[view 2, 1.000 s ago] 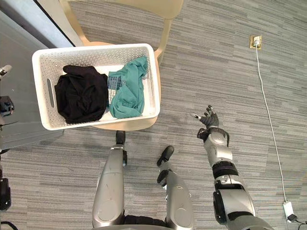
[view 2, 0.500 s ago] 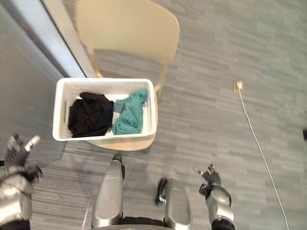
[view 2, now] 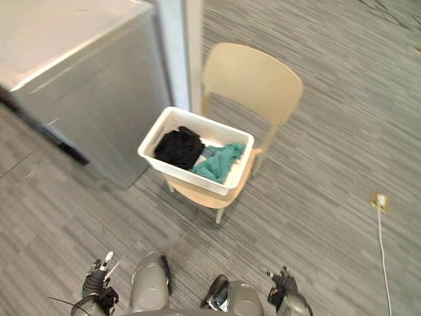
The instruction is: Pick up the laundry basket with both hands and put the clothes into the washing machine.
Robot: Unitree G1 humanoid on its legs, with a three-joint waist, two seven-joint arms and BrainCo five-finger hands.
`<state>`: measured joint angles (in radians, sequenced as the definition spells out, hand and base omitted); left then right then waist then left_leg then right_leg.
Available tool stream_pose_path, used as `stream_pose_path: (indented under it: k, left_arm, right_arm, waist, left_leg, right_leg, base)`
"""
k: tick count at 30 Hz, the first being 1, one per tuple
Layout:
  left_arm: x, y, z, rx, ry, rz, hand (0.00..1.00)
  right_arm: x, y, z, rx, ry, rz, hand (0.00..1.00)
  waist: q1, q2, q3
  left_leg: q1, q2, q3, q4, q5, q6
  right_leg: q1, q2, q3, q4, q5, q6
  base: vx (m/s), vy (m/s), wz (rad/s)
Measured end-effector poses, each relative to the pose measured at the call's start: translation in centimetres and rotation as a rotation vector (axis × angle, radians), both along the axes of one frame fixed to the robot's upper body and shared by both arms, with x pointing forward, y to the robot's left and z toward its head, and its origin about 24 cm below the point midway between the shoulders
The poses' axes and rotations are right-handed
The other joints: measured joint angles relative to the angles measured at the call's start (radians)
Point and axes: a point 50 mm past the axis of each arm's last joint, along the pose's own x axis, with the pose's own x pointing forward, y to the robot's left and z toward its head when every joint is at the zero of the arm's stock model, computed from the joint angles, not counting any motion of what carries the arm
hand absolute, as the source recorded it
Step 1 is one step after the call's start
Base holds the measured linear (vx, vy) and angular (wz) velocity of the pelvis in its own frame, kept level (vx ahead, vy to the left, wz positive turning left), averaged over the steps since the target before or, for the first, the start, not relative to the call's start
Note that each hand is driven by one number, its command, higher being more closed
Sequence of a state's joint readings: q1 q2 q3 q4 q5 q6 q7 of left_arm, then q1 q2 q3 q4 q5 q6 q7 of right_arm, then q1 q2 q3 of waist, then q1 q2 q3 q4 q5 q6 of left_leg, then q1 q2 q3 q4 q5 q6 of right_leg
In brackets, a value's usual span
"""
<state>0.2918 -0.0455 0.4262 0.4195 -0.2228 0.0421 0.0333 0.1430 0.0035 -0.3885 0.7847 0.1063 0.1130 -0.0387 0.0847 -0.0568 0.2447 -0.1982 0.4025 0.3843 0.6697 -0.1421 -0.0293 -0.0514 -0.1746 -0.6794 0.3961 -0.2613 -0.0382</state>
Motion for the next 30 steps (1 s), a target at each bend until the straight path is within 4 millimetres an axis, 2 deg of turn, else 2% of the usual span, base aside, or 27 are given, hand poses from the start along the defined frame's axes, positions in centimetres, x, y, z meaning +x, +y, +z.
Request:
stream_pose_path:
  k: [1, 3, 4, 5, 6, 7, 8, 10, 11, 12, 13, 14, 15, 16, 17, 19, 20, 21, 22, 23, 24, 25, 26, 27, 28, 29, 30]
  left_arm:
    - [0.2, -0.3, -0.3, -0.012, 0.006, -0.007, 0.00]
    - [0.8, -0.8, -0.2, -0.018, -0.004, -0.029, 0.00]
    - [1.4, -1.1, -0.1, -0.019, -0.018, -0.045, 0.00]
    - [1.7, -0.9, 0.1, -0.011, -0.024, -0.048, 0.00]
    - [1.7, -0.2, 0.2, 0.012, -0.020, -0.050, 0.00]
    - [1.3, 0.0, 0.2, 0.020, -0.010, -0.047, 0.00]
    - [1.2, 0.2, 0.3, 0.028, -0.009, -0.048, 0.00]
    - [1.4, 0.6, 0.6, 0.045, -0.020, -0.057, 0.00]
    - [1.7, 0.3, 0.6, 0.045, -0.029, -0.070, 0.00]
    - [1.8, 0.0, 0.6, 0.044, -0.029, -0.085, 0.00]
    - [2.0, -0.6, 0.6, 0.046, -0.024, -0.124, 0.00]
    - [2.5, -1.3, 0.6, 0.053, -0.022, -0.174, 0.00]
    - [2.7, -1.2, 0.7, 0.064, -0.024, -0.192, 0.00]
    - [3.0, -0.9, 0.9, 0.081, -0.030, -0.208, 0.00]
    - [3.3, -0.8, 1.0, 0.093, -0.032, -0.227, 0.00]
    - [3.6, -1.1, 1.1, 0.094, -0.037, -0.253, 0.00]
    - [3.7, -1.5, 1.1, 0.090, -0.038, -0.270, 0.00]
    - [4.0, -1.7, 1.1, 0.090, -0.044, -0.285, 0.00]
    - [4.0, -1.8, 1.2, 0.089, -0.047, -0.288, 0.00]
    - [4.5, -2.3, 1.3, 0.080, -0.067, -0.291, 0.00]
    - [4.6, -2.6, 1.4, 0.078, -0.073, -0.299, 0.00]
    - [4.9, -2.2, 1.5, 0.097, -0.074, -0.316, 0.00]
    - [5.2, -2.4, 1.3, 0.092, -0.068, -0.326, 0.00]
    - [5.3, -2.6, 1.3, 0.087, -0.068, -0.329, 0.00]
    - [5.3, -3.1, 1.2, 0.073, -0.071, -0.338, 0.00]
    - [5.2, -3.5, 1.1, 0.062, -0.072, -0.342, 0.00]
    - [4.7, -4.0, 0.8, 0.040, -0.069, -0.325, 0.00]
  right_arm:
    - [-0.4, 0.1, -0.3, 0.009, 0.020, -0.005, 0.00]
    - [-0.7, -0.4, -0.2, -0.001, 0.024, -0.024, 0.00]
    - [-0.6, -0.9, -0.1, -0.007, 0.020, -0.044, 0.00]
    - [-0.3, -0.9, -0.1, -0.008, 0.012, -0.046, 0.00]
    - [0.5, 0.0, 0.0, 0.015, -0.008, -0.042, 0.00]
    - [0.9, 0.9, 0.0, 0.038, -0.028, -0.038, 0.00]
    - [1.1, 1.4, 0.0, 0.049, -0.038, -0.030, 0.00]
    - [1.3, 1.7, 0.1, 0.058, -0.046, -0.005, 0.00]
    - [1.5, 1.7, 0.3, 0.051, -0.063, 0.008, 0.00]
    - [1.6, 1.6, 0.4, 0.048, -0.070, 0.012, 0.00]
    - [1.6, 1.3, 0.7, 0.030, -0.088, 0.013, 0.00]
    - [1.9, 1.1, 1.1, 0.020, -0.114, 0.017, 0.00]
    - [1.9, 1.3, 1.2, 0.023, -0.123, 0.022, 0.00]
    - [1.8, 1.8, 1.2, 0.038, -0.133, 0.029, 0.00]
    - [2.0, 2.4, 1.3, 0.062, -0.150, 0.026, 0.00]
    - [2.9, 2.7, 1.7, 0.070, -0.185, 0.037, 0.00]
    - [3.8, 2.7, 2.2, 0.071, -0.223, 0.038, 0.00]
    - [4.2, 2.7, 2.5, 0.069, -0.243, 0.036, 0.00]
    - [4.0, 2.8, 2.4, 0.073, -0.240, 0.034, 0.00]
    - [4.5, 2.3, 2.9, 0.054, -0.272, 0.023, 0.00]
    - [4.8, 2.1, 3.2, 0.040, -0.288, 0.022, 0.00]
    - [5.5, 2.3, 3.5, 0.039, -0.309, 0.023, 0.00]
    - [5.7, 2.4, 3.6, 0.042, -0.316, 0.033, 0.00]
    - [5.6, 2.4, 3.6, 0.041, -0.315, 0.033, 0.00]
    - [5.5, 2.1, 3.8, 0.029, -0.323, 0.031, 0.00]
    - [5.4, 1.9, 4.0, 0.022, -0.331, 0.031, 0.00]
    - [5.6, 1.8, 4.5, 0.009, -0.356, 0.036, 0.00]
  waist:
    - [-0.028, 0.015, -0.025]
    - [-0.052, 0.045, -0.045]
    - [-0.064, 0.066, -0.054]
    - [-0.066, 0.066, -0.053]
    - [-0.055, 0.044, -0.053]
    - [-0.043, 0.040, -0.050]
    - [-0.043, 0.032, -0.054]
    - [-0.042, 0.038, -0.051]
    - [-0.046, 0.031, -0.054]
    - [-0.048, 0.034, -0.052]
    - [-0.057, 0.047, -0.043]
    - [-0.075, 0.073, -0.027]
    - [-0.077, 0.072, -0.023]
    - [-0.084, 0.054, -0.014]
    - [-0.099, 0.036, 0.000]
    - [-0.100, 0.019, 0.025]
    - [-0.100, 0.017, 0.036]
    - [-0.105, 0.000, 0.042]
    - [-0.113, -0.009, 0.037]
    - [-0.123, 0.011, 0.042]
    - [-0.123, 0.027, 0.049]
    - [-0.117, 0.007, 0.075]
    - [-0.114, 0.002, 0.094]
    - [-0.116, 0.007, 0.092]
    - [-0.116, 0.034, 0.081]
    - [-0.114, 0.051, 0.079]
    - [-0.125, 0.093, 0.078]
  left_leg:
    - [0.072, 0.010, 0.032, -0.113, 0.020, -0.033]
    - [0.130, 0.001, 0.069, -0.297, 0.085, -0.130]
    - [0.152, -0.044, 0.080, -0.434, 0.086, -0.175]
    - [0.151, -0.062, 0.087, -0.472, 0.084, -0.178]
    - [0.145, -0.101, 0.077, -0.499, 0.094, -0.164]
    - [0.138, -0.133, 0.061, -0.488, 0.095, -0.157]
    - [0.130, -0.160, 0.032, -0.461, 0.077, -0.126]
    - [0.097, -0.201, -0.012, -0.426, 0.056, -0.092]
    - [0.077, -0.240, -0.057, -0.408, 0.036, -0.060]
    - [0.071, -0.264, -0.087, -0.407, 0.028, -0.045]
    - [0.071, -0.303, -0.150, -0.409, 0.018, -0.020]
    - [0.071, -0.318, -0.227, -0.409, 0.004, 0.008]
    - [0.072, -0.324, -0.260, -0.410, 0.003, 0.018]
    - [0.077, -0.347, -0.320, -0.416, 0.003, 0.032]
    - [0.083, -0.367, -0.362, -0.420, 0.003, 0.031]
    - [0.092, -0.377, -0.366, -0.421, 0.002, 0.030]
    - [0.092, -0.377, -0.369, -0.422, 0.001, 0.029]
    - [0.101, -0.386, -0.389, -0.443, 0.002, 0.022]
    - [0.103, -0.404, -0.395, -0.431, 0.002, 0.002]
    - [0.062, -0.377, -0.345, -0.300, -0.023, -0.008]
    - [0.078, -0.362, -0.325, -0.293, -0.062, 0.004]
    - [0.129, -0.346, -0.297, -0.351, -0.095, -0.010]
    - [0.168, -0.342, -0.295, -0.374, -0.098, -0.020]
    - [0.178, -0.335, -0.296, -0.377, -0.113, -0.025]
    - [0.188, -0.304, -0.287, -0.360, -0.145, -0.054]
    - [0.181, -0.284, -0.278, -0.309, -0.156, -0.075]
    - [0.065, -0.195, -0.279, 0.036, -0.166, -0.107]
  right_leg:
    - [-0.003, -0.029, -0.080, -0.013, 0.024, 0.018]
    - [-0.008, -0.059, -0.172, -0.019, 0.051, 0.043]
    - [-0.009, -0.084, -0.233, -0.020, 0.078, 0.058]
    - [-0.006, -0.095, -0.250, -0.025, 0.096, 0.065]
    - [0.002, -0.121, -0.258, -0.047, 0.135, 0.066]
    - [0.019, -0.144, -0.257, -0.063, 0.171, 0.074]
    - [0.045, -0.171, -0.252, -0.066, 0.203, 0.074]
    - [0.061, -0.215, -0.246, -0.045, 0.228, 0.075]
    - [0.061, -0.266, -0.235, 0.012, 0.234, 0.065]
    - [0.056, -0.295, -0.208, 0.055, 0.241, 0.053]
    - [0.023, -0.339, -0.097, 0.157, 0.275, -0.011]
    - [-0.019, -0.293, 0.078, 0.232, 0.198, -0.027]
    - [-0.035, -0.244, 0.157, 0.258, 0.133, -0.019]
    - [-0.069, -0.139, 0.284, 0.284, 0.044, -0.010]
    - [-0.095, -0.063, 0.327, 0.263, -0.009, 0.013]
    - [-0.156, -0.014, 0.293, 0.186, -0.021, 0.019]
    - [-0.200, -0.008, 0.281, 0.107, -0.017, 0.022]
    - [-0.217, -0.011, 0.285, 0.015, 0.037, 0.038]
    - [-0.209, -0.014, 0.275, -0.013, 0.076, 0.052]
    - [-0.206, 0.000, 0.242, -0.023, 0.091, 0.060]
    - [-0.201, 0.007, 0.227, -0.017, 0.093, 0.063]
    - [-0.200, -0.006, 0.226, 0.030, 0.135, 0.060]
    - [-0.199, -0.005, 0.241, 0.074, 0.119, 0.030]
    - [-0.193, 0.009, 0.250, 0.066, 0.100, 0.022]
    - [-0.167, 0.054, 0.267, 0.043, 0.073, 0.006]
    - [-0.152, 0.075, 0.265, 0.027, 0.064, -0.002]
    - [-0.112, 0.135, 0.255, 0.024, 0.030, -0.020]
  base:
    - [-0.11, 0.171, 1.87]
    - [-0.11, 0.266, 1.85]
    - [-0.09, 0.303, 1.46]
    - [-0.11, 0.397, 1.40]
    - [-0.09, 0.386, 0.85]
    - [-0.09, 0.430, 0.89]
    - [-0.07, 0.428, 0.86]
    - [-0.06, 0.371, 0.93]
    - [-0.04, 0.299, 0.94]
    - [-0.02, 0.353, 1.38]
    - [-0.02, 0.305, 1.55]
    - [-0.02, 0.239, 1.61]
    - [0.00, 0.125, 1.61]
    - [0.02, 0.008, 1.61]
    - [0.02, 0.005, 1.50]
    - [0.02, -0.061, 1.00]
    - [0.03, -0.176, 0.93]
    - [0.06, -0.192, 0.81]
    - [0.16, -0.159, 0.87]
    - [0.20, -0.080, 0.57]
    - [0.26, -0.072, 0.31]
    - [0.20, -0.114, -0.11]
    - [0.17, -0.132, -0.14]
    - [0.17, -0.168, -0.22]
    - [0.20, -0.111, -0.22]
    - [0.36, -0.119, -0.51]
    - [0.41, -0.073, -0.46]
